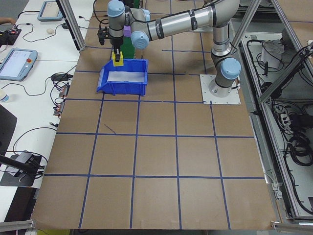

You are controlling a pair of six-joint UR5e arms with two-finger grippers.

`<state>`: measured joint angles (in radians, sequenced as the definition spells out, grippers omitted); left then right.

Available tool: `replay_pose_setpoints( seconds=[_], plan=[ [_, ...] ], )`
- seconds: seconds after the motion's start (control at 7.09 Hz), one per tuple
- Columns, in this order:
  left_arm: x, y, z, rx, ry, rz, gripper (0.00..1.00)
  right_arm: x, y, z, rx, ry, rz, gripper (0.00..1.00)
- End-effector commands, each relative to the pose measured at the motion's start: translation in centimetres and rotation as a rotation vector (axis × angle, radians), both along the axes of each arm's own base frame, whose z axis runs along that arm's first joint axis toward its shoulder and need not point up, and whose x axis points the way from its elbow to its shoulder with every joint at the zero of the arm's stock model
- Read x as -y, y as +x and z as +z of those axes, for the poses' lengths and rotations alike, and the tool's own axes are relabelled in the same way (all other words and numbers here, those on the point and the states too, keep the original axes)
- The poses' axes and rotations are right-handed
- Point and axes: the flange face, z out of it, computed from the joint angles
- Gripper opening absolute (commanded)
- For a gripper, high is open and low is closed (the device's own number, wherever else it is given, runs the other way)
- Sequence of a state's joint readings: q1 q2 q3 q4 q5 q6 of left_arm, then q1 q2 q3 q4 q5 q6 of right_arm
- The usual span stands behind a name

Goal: Move block left to right into plate

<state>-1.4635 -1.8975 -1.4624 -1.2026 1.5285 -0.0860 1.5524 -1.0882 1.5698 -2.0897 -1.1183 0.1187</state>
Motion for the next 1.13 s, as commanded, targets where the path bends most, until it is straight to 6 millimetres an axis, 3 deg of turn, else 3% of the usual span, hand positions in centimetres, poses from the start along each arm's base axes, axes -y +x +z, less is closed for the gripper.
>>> replay_pose_setpoints(
  seconds=[0.0,0.28,0.42,0.71,0.85,0.99],
  plan=[
    [-1.9,-3.9,1.1,-0.005,0.013,-0.08,0.41,0.1,0.0,-0.3,0.002,0.002,-0.004,1.0],
    [-2.2,-8.1,0.2,0.002,0.011,-0.181,0.4,0.2,0.0,-0.9,0.003,0.011,-0.004,1.0],
    [-1.5,-9.7,-1.8,-0.006,0.025,-0.199,0.4,0.4,0.0,-1.3,0.002,0.005,-0.004,1.0],
    [-0.5,-12.8,-4.9,-0.004,0.004,-0.251,0.4,1.2,-0.5,-4.3,-0.054,-0.016,0.012,0.99],
    [-0.6,-13.5,-5.6,-0.029,0.023,-0.254,0.4,1.5,-1.5,-4.1,-0.148,-0.05,0.048,0.61],
    [-0.4,-14.1,-6.5,-0.049,0.03,-0.264,0.4,1.8,-2.4,-3.3,-0.247,-0.077,0.08,0.33]
  ],
)
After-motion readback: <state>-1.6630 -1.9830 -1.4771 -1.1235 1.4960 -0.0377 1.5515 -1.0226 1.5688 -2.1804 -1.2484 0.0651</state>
